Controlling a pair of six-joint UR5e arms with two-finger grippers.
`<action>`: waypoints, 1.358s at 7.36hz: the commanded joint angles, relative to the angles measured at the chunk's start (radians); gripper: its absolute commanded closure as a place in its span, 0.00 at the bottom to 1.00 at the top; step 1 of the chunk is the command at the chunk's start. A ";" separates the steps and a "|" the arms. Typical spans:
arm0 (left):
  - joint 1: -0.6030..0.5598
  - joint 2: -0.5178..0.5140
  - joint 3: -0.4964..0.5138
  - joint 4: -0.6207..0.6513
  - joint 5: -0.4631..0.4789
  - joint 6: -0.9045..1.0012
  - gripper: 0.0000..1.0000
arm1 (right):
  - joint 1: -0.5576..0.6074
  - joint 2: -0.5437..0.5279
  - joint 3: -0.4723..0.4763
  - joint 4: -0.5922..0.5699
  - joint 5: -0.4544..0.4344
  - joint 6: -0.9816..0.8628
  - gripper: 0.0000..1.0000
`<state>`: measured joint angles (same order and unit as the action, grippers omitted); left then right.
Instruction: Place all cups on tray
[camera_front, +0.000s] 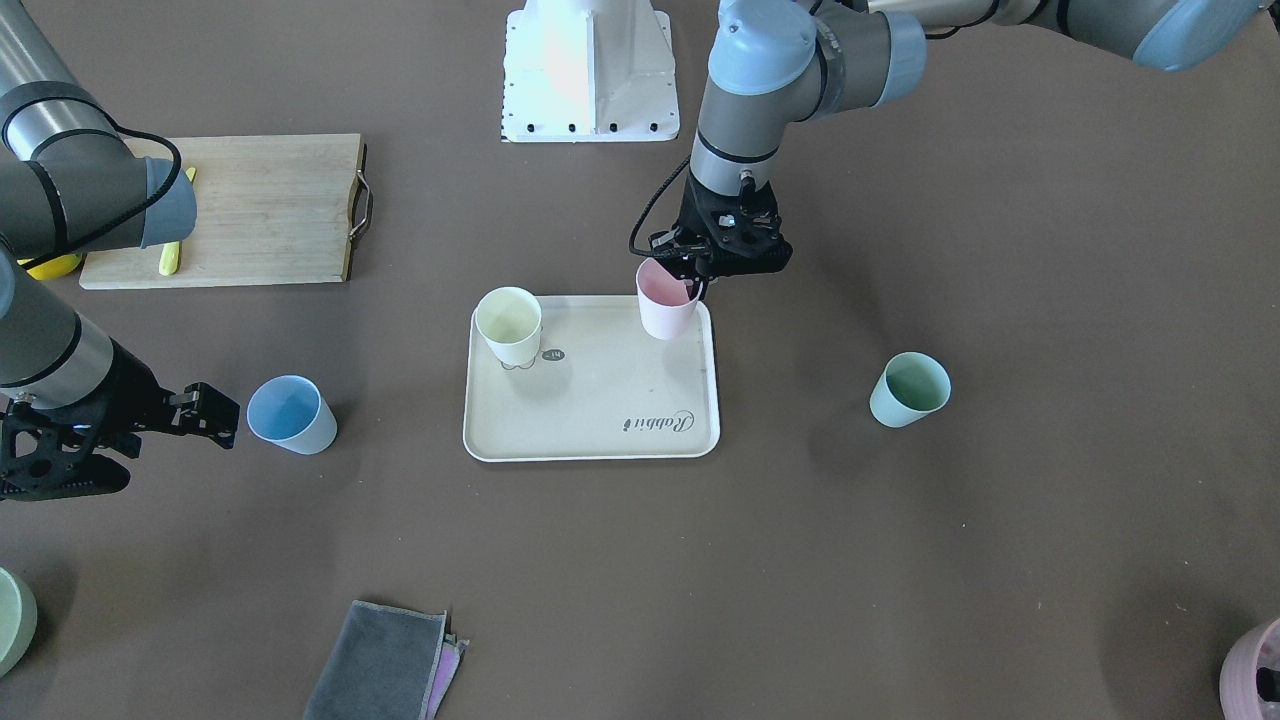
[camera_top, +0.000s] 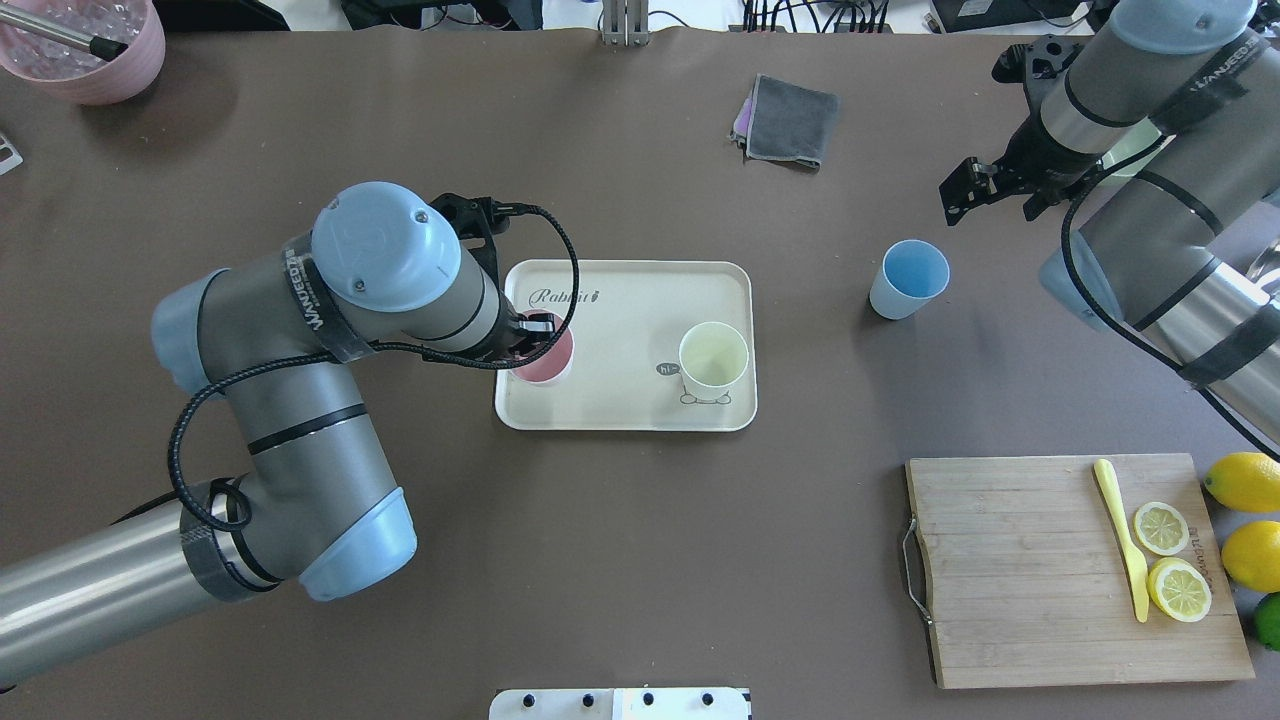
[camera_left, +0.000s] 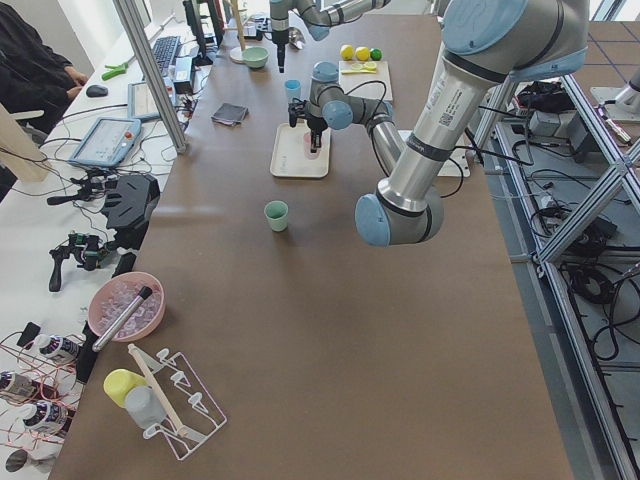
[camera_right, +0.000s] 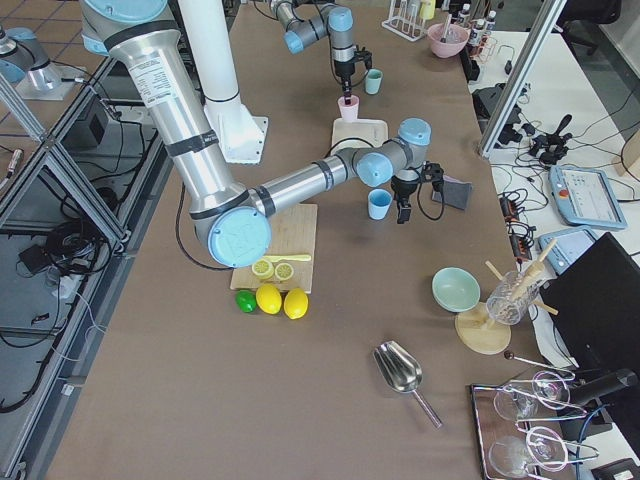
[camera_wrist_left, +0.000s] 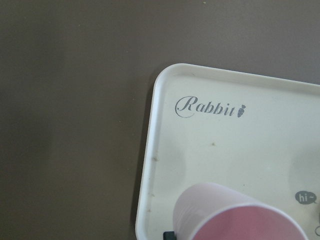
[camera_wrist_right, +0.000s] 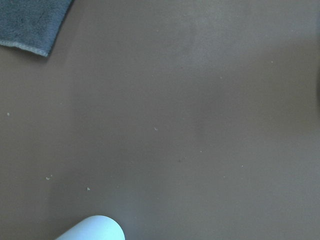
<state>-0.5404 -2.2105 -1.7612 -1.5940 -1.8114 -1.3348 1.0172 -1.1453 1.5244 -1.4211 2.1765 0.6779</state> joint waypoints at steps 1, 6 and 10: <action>0.033 -0.050 0.084 -0.015 0.047 -0.023 1.00 | -0.020 -0.002 -0.007 0.010 0.000 0.014 0.00; 0.023 -0.055 0.137 -0.057 0.070 -0.007 0.05 | -0.106 -0.030 0.046 0.011 -0.012 0.115 0.00; 0.005 -0.061 0.073 -0.049 0.061 0.040 0.02 | -0.146 -0.060 0.049 0.071 -0.069 0.115 0.99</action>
<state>-0.5211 -2.2712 -1.6508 -1.6476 -1.7437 -1.3226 0.8743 -1.2040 1.5679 -1.3775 2.1096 0.7932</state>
